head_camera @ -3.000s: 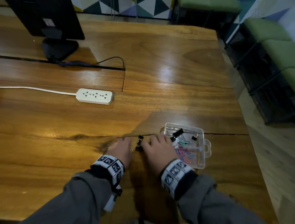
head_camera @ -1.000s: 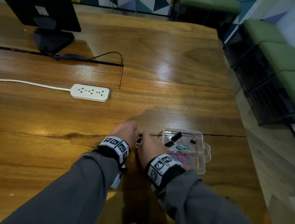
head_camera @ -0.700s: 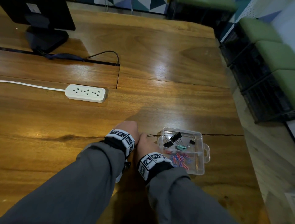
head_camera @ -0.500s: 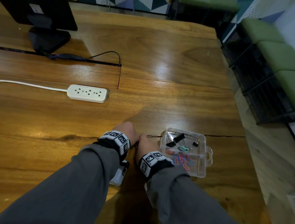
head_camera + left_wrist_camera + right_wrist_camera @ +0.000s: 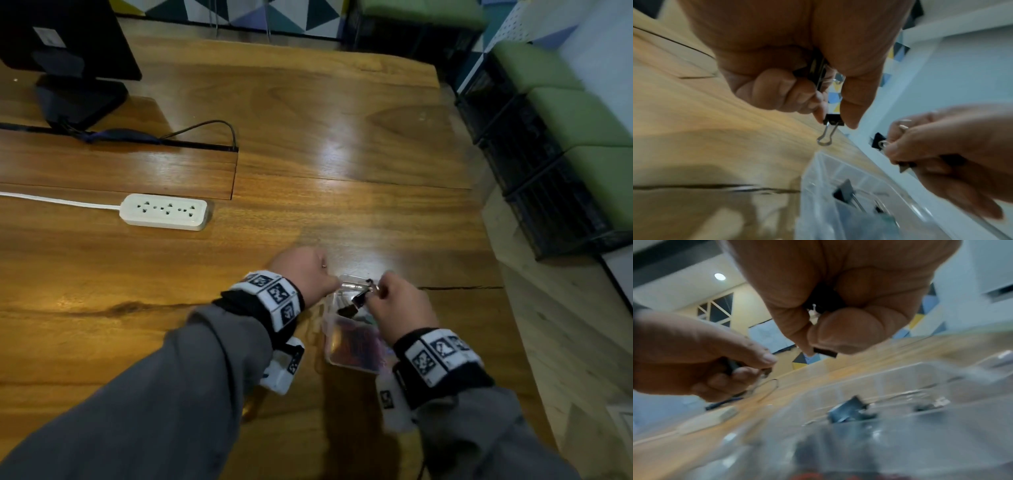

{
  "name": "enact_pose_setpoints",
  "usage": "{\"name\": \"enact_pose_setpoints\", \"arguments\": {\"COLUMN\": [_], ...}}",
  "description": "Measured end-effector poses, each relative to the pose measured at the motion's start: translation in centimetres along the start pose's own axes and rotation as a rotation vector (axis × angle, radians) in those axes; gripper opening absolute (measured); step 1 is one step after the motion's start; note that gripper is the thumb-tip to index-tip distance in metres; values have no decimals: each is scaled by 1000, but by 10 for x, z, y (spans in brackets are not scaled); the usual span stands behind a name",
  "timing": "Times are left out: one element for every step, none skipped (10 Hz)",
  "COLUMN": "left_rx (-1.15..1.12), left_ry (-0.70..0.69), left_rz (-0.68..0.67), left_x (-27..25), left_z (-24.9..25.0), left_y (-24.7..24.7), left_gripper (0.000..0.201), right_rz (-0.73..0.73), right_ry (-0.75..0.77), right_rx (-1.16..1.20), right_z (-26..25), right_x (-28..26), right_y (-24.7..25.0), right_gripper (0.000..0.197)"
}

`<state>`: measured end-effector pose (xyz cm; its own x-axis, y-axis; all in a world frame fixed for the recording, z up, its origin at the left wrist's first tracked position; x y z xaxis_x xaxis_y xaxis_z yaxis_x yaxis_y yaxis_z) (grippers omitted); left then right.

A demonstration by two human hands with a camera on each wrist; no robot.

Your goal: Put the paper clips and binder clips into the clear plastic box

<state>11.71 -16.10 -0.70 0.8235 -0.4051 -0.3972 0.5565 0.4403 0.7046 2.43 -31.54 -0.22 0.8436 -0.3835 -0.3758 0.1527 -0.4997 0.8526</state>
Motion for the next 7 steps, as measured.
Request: {"name": "enact_pose_setpoints", "arguments": {"left_rx": [142,189,220,167,85,114,260], "left_ry": [-73,-83,-109,-143,-213,-381,-528], "left_rz": [-59,-83,-82,-67,59,126,-24], "left_x": [10,17,19,14,-13,-56,-106], "left_z": [32,44,47,48,45,27,-8], "left_y": [-28,-50,-60,-54,-39,-39,-67], "left_gripper": [27,30,18,31,35,24,22], "right_rz": [-67,-140,-156,-121,29,97,222], "right_ry": [-4,38,61,58,75,78,101], "right_rx": [-175,-247,-216,11,201,247,318], "right_z": [26,32,36,45,62,82,95], "right_x": [22,34,39,33,11,-26,-68], "right_y": [9,4,0,3,21,39,70], "right_gripper": [13,14,22,33,31,22,21]}}
Point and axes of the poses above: each hand's wrist, its own x-axis towards the middle knuckle, its own y-axis out of the back of the hand, z = x × y, the point moved 2 cm from there along x, towards the middle knuckle, and after that the axes turned 2 degrees about -x, right-handed, at the moved point
